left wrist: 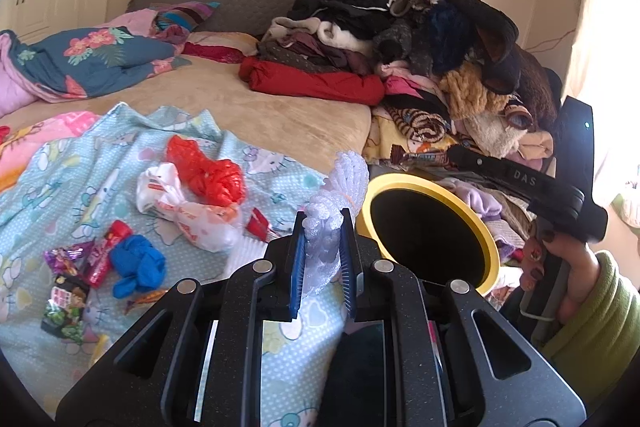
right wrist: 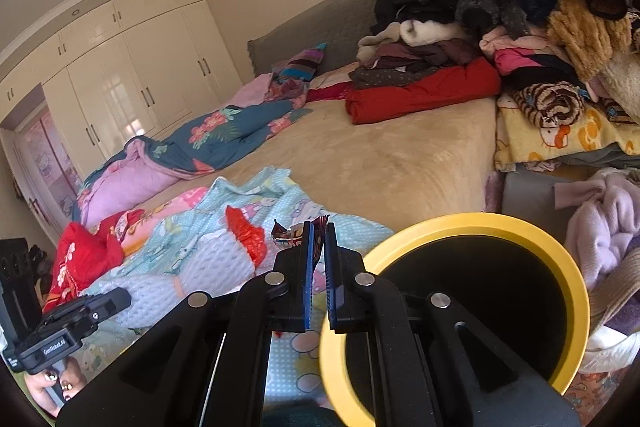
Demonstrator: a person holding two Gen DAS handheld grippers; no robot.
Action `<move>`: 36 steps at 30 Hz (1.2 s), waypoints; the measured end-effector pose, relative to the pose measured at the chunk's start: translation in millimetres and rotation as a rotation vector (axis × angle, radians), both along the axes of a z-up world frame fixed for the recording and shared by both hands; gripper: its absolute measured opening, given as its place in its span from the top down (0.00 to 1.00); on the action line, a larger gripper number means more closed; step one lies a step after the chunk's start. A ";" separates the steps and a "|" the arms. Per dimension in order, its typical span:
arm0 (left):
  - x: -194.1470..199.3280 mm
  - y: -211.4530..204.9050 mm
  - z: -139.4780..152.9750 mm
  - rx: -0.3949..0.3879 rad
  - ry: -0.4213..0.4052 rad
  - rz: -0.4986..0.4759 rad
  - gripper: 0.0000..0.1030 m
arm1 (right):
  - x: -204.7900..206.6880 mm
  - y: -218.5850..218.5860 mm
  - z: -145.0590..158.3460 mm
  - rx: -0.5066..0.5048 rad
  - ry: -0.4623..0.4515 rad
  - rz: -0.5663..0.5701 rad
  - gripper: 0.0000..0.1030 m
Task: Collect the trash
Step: 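Carry the foam net and wrapper in both tools over the yellow-rimmed bin, then open both tools to drop the net and wrapper into the bin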
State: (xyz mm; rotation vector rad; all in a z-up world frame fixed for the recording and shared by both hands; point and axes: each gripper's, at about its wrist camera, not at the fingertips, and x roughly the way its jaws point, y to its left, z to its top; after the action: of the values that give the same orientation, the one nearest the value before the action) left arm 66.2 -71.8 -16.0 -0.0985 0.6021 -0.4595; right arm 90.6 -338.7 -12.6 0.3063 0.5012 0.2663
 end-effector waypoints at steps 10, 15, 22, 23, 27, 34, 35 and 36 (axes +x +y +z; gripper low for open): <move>3.6 -33.6 -13.0 0.013 0.037 -0.061 0.90 | 2.8 -39.0 -10.1 0.017 0.033 -0.109 0.95; 7.0 -52.6 -18.4 0.021 0.052 -0.088 0.90 | 4.0 -56.8 -17.2 0.018 0.053 -0.165 0.95; 14.2 -76.9 -26.7 0.036 0.074 -0.115 0.90 | 6.7 -77.5 -29.4 0.015 0.097 -0.233 0.95; 14.1 -78.2 -27.8 0.037 0.076 -0.118 0.90 | 6.9 -79.7 -31.0 0.020 0.102 -0.238 0.95; 16.6 -91.2 -33.8 0.049 0.090 -0.137 0.90 | 9.5 -90.1 -36.7 0.029 0.125 -0.261 0.95; 23.2 -112.9 -44.4 0.068 0.115 -0.169 0.90 | 12.9 -101.9 -46.4 0.040 0.161 -0.289 0.95; 24.5 -115.6 -44.9 0.069 0.115 -0.174 0.90 | 13.4 -103.6 -47.9 0.044 0.166 -0.294 0.94; 25.9 -119.3 -46.2 0.071 0.115 -0.180 0.90 | 14.0 -104.7 -48.8 0.046 0.171 -0.298 0.94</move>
State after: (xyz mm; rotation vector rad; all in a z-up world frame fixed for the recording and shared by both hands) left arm 92.1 -191.0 -62.1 -0.0032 0.7432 -0.6093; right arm 104.6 -443.4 -61.4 0.4457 0.6107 -0.0389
